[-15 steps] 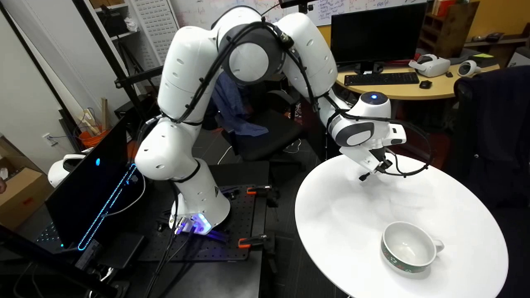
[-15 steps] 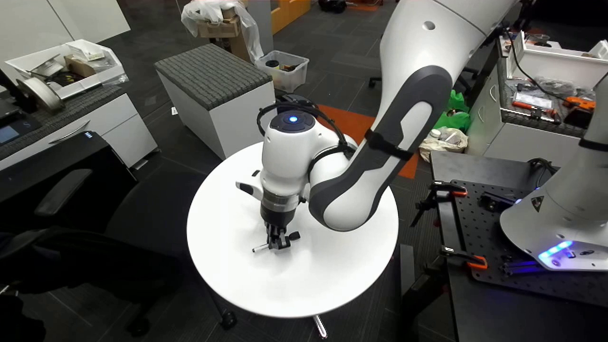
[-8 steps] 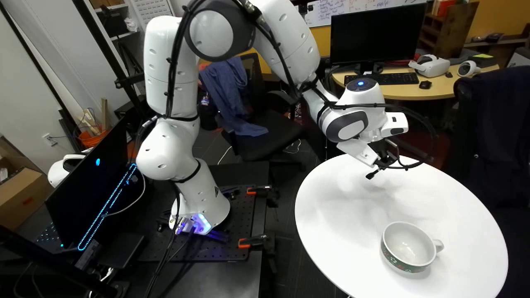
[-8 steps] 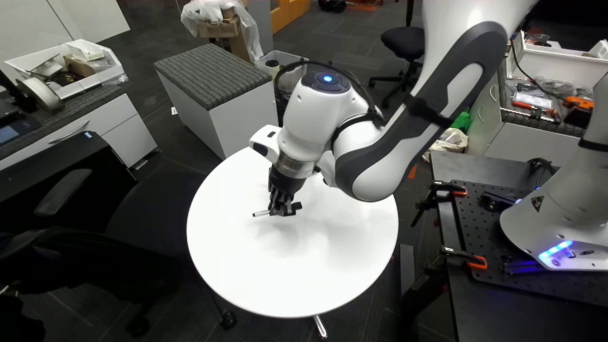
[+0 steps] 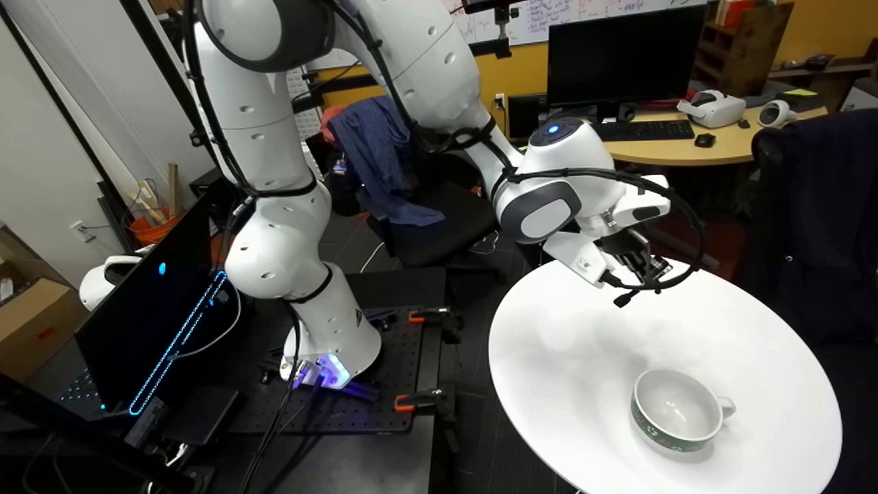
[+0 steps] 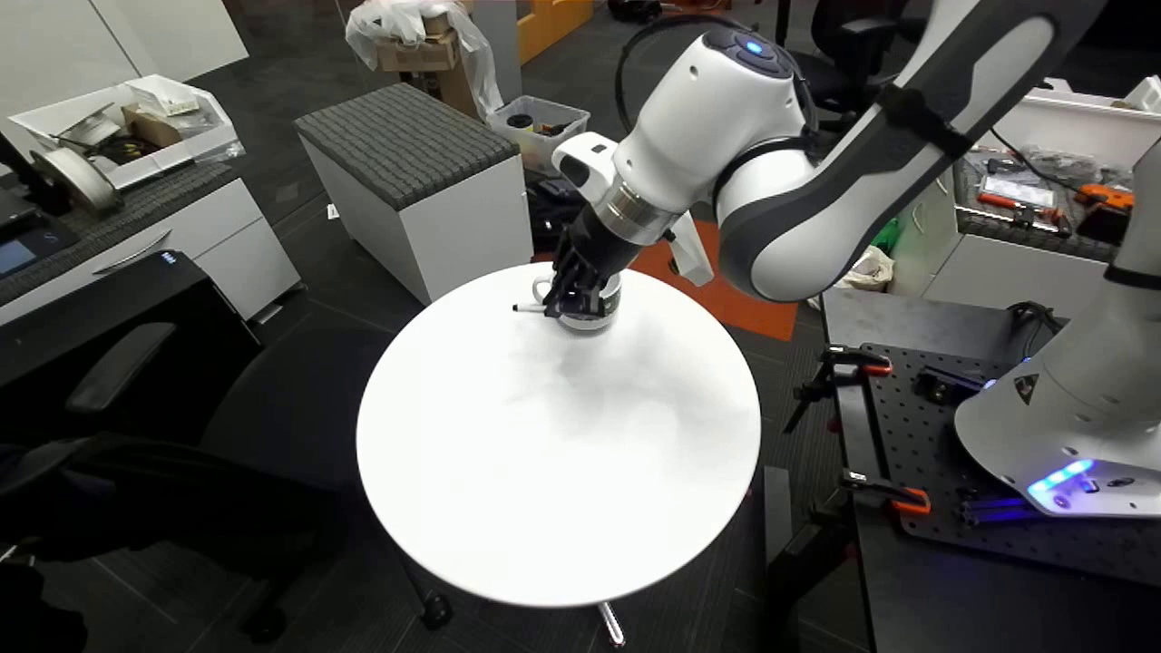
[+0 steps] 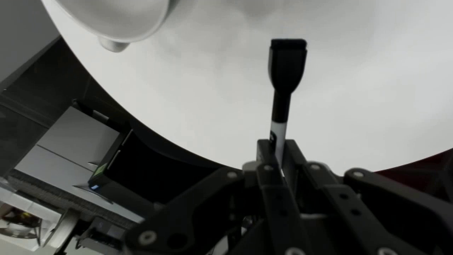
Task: Pick up small brush from the table and put it on the mug cup.
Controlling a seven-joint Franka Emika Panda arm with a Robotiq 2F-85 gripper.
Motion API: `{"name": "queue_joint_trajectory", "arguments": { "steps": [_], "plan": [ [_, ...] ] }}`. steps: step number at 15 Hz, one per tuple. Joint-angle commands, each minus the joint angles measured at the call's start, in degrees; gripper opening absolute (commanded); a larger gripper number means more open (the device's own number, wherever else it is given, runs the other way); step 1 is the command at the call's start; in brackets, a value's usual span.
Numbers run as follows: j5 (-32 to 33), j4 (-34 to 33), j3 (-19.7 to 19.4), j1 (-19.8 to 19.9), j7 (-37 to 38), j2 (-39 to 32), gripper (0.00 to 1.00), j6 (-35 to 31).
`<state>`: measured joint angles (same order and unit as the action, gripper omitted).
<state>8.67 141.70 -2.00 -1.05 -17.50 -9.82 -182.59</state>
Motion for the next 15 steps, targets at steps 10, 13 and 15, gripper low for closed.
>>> {"name": "queue_joint_trajectory", "arguments": {
  "steps": [10, 13, 15],
  "plan": [
    [-0.4, 3.5, -12.4, -1.2, -1.6, 3.1, 0.03, -10.9],
    [-2.9, 2.0, -15.9, -3.5, -3.4, 0.6, 0.03, -14.1],
    [-5.6, 1.1, -17.9, -5.5, -4.9, -1.7, 0.03, -16.9]
  ]
}}
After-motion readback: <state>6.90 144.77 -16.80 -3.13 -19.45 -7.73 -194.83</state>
